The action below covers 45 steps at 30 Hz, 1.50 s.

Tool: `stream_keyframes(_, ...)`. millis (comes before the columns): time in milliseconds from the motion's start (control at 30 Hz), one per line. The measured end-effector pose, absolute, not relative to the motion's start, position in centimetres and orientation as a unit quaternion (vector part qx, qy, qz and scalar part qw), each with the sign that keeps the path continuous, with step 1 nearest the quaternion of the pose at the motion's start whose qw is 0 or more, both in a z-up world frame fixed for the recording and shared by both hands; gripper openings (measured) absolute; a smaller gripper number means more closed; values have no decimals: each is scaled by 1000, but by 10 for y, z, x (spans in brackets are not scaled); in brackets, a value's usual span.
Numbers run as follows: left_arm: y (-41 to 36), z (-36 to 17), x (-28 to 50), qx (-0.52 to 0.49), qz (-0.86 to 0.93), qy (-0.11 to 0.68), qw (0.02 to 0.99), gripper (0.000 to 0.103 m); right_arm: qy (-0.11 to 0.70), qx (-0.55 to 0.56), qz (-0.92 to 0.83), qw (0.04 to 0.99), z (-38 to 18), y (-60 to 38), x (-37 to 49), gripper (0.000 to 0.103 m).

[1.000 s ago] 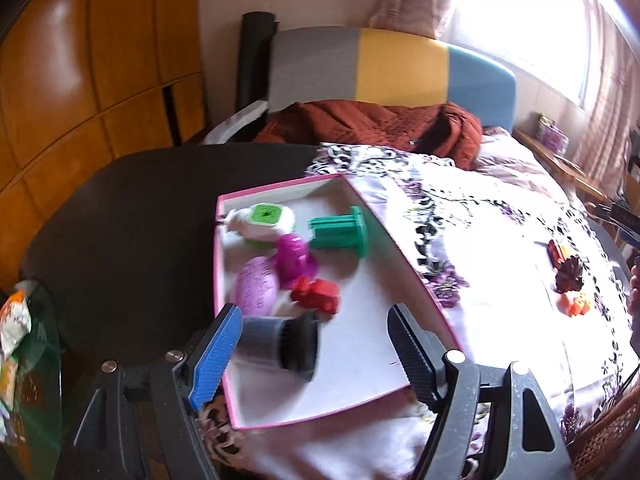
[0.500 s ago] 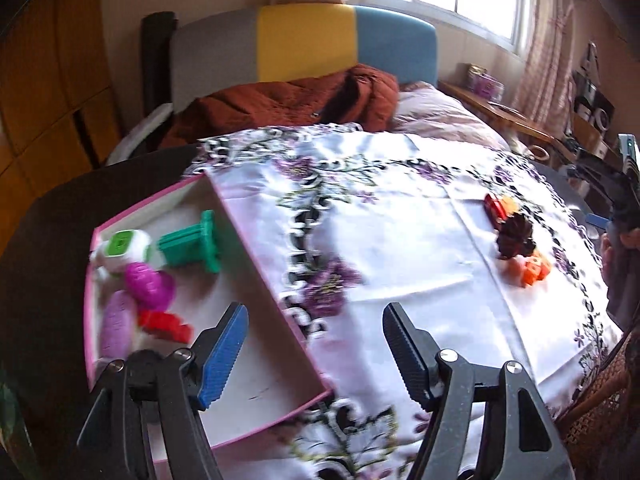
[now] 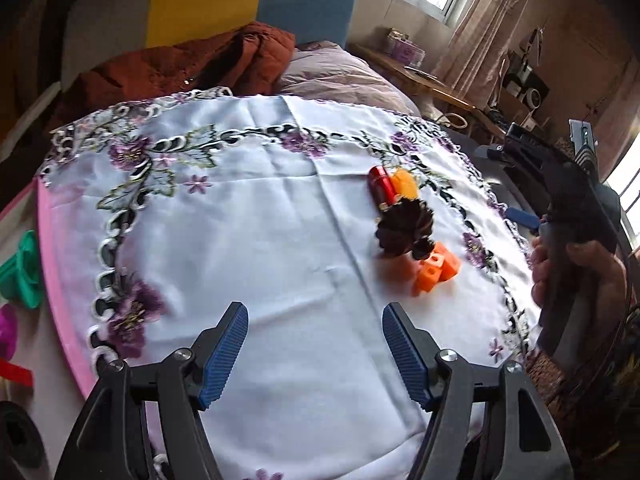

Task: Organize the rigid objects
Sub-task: 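Move both tools back over the remaining toys on the tablecloth, then grasp the brown peg piece with the left tool, then lift the brown peg piece with the left tool while the right tool grasps the yellow piece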

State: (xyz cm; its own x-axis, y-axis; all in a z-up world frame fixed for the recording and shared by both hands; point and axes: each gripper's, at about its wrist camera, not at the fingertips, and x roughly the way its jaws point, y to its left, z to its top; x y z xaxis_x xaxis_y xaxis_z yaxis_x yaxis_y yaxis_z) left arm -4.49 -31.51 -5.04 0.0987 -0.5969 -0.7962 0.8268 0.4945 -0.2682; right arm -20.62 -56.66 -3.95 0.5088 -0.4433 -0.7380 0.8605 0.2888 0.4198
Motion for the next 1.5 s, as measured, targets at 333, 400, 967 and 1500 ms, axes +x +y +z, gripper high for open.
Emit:
stream_keyframes(333,-418,-50,-53,123,-544,471,683,81,242,437,-418,758,-42,-571,-209,103)
stream_keyframes(400,-432,-56,-49,127,-540,477,682,82,241,440,-415,759,-43,-572,-209,103)
stream_keyframes(967,-402,-89,-39,138,-523,486,687,59,263,441,-404,758,-50,-575,-202,103)
stream_keyframes(1500,-289,-86,-42,115,-483,457,738,48,359,408,-367,755,-70,-569,-156,66)
